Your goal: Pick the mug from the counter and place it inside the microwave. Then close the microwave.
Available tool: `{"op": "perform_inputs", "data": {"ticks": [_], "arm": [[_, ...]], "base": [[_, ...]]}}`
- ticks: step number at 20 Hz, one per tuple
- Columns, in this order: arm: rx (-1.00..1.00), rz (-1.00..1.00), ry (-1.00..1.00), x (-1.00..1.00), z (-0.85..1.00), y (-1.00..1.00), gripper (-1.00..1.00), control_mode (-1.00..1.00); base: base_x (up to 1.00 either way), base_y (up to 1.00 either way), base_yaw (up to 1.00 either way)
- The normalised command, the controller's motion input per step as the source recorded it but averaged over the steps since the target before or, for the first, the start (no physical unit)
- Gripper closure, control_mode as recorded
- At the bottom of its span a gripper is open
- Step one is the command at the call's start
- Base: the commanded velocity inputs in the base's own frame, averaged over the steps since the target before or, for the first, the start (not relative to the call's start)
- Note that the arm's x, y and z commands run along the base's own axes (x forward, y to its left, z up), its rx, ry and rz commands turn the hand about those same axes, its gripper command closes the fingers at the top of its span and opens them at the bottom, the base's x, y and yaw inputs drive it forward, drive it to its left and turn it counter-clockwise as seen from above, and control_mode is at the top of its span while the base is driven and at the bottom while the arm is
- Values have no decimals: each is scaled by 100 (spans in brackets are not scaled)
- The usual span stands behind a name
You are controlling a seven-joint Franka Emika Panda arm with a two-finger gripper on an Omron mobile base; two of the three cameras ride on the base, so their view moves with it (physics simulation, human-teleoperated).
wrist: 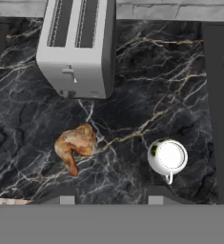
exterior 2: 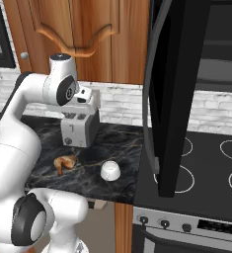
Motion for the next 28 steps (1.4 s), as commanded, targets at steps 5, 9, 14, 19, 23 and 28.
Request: {"op": "perform_inputs", "data": {"ticks": [5,9,14,19,23,28], "arm": [[0,0,10,0,-28,0,-100,-100],[-1,0,9,0,-67,0,-100,-100],[-2,0,4,0,-60,-5,-100,-100],[-5,0,3,0,-24,-23,-100,-100],[-1,-3,1,0,-12,-42,-100,-100],[0,-5,5,-2,-15,-57,-100,-100]], "base": [[0,0,0],[0,0,0],[0,0,0],[0,0,0],[0,0,0],[0,0,0]]}}
